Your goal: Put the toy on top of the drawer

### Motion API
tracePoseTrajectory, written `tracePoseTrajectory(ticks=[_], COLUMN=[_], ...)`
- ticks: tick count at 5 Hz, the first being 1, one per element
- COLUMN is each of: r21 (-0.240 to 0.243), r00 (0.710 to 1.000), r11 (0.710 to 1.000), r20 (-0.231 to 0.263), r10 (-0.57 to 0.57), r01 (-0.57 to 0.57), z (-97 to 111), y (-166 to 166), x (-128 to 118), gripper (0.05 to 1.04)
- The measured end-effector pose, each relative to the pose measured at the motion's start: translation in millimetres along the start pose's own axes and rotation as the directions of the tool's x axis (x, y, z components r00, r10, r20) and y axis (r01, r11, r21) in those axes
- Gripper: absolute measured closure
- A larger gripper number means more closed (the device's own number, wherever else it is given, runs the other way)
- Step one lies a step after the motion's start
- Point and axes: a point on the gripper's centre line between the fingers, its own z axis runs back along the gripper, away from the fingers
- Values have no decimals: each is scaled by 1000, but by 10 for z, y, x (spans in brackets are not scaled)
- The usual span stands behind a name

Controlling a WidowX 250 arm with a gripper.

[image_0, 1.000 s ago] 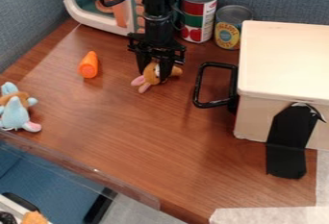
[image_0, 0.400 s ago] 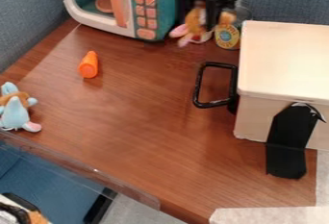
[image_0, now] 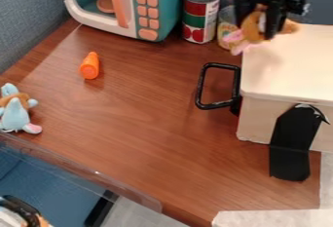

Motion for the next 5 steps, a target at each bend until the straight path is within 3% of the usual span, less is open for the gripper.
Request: tracePoseTrajectory(ticks=[1,2,3,4,5], r21=[-4,-7,-3,-4,6], r00=[999,999,998,998,998], r11=[1000,1000,1000,999,998], r20=[-36,-46,-63,-54,16], r10=[-10,7,14,40,57], r01=[10,-7,-14,-41,-57], z=[-90,-77,-46,67,380], y=[-98,-104,-95,-51,6], x=[15,6,-12,-41,-123], gripper=[488,192,72,76,83])
